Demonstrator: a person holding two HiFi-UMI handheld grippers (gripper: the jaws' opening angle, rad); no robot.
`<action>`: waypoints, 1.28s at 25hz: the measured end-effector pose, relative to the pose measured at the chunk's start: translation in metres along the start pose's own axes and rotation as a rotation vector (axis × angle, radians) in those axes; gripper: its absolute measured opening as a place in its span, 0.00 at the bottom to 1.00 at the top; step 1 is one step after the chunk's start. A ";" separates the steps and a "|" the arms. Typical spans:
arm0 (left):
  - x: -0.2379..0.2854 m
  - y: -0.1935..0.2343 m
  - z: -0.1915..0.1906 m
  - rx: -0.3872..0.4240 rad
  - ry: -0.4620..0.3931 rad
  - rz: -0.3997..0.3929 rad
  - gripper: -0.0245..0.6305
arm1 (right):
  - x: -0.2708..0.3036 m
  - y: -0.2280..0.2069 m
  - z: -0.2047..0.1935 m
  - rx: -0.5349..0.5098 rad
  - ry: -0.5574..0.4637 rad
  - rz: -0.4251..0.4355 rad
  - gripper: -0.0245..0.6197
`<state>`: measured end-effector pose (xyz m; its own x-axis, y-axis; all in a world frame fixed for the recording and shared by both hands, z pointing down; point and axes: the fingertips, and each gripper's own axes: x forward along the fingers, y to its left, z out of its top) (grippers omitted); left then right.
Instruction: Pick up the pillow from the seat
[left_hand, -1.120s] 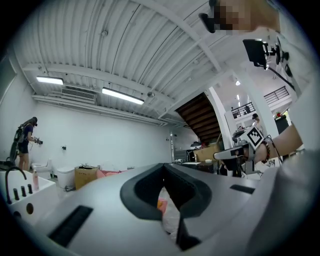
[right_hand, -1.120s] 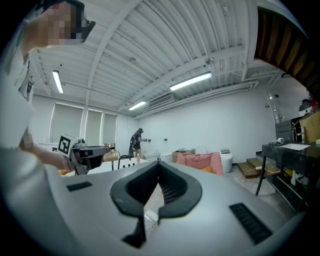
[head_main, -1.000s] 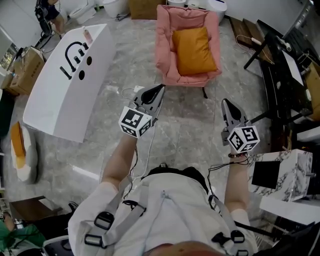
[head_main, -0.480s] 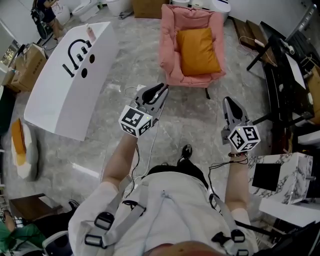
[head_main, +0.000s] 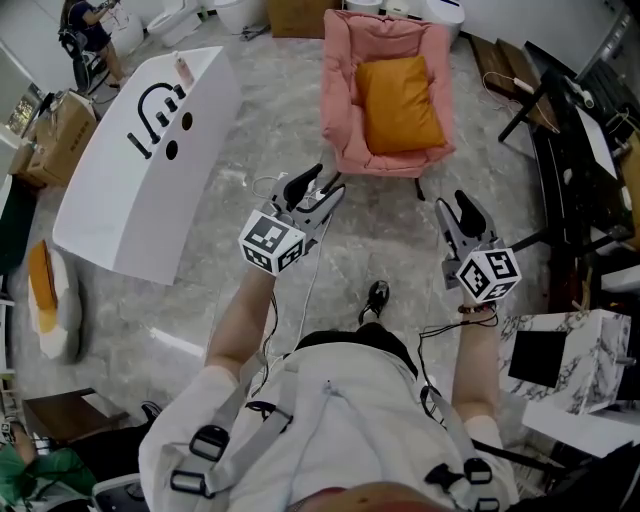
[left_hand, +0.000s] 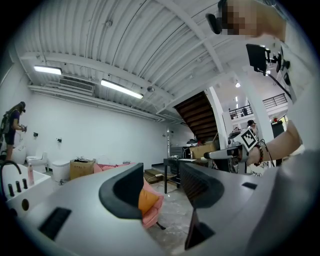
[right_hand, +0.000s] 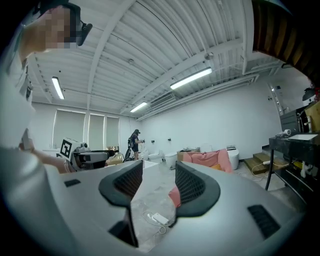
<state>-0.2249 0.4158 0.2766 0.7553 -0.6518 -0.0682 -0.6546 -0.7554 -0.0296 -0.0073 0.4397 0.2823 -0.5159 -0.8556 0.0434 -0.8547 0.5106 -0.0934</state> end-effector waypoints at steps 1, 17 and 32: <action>0.003 0.001 0.000 0.002 -0.001 0.001 0.37 | 0.001 -0.002 -0.001 -0.002 0.003 0.007 0.37; 0.090 0.031 -0.009 0.009 0.005 0.023 0.45 | 0.057 -0.082 0.001 -0.057 0.055 0.054 0.40; 0.196 0.051 -0.030 -0.035 0.057 0.037 0.54 | 0.109 -0.180 0.002 -0.046 0.088 0.114 0.44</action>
<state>-0.1093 0.2478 0.2911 0.7316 -0.6816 -0.0115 -0.6816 -0.7317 0.0069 0.0910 0.2545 0.3022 -0.6110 -0.7822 0.1221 -0.7911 0.6090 -0.0574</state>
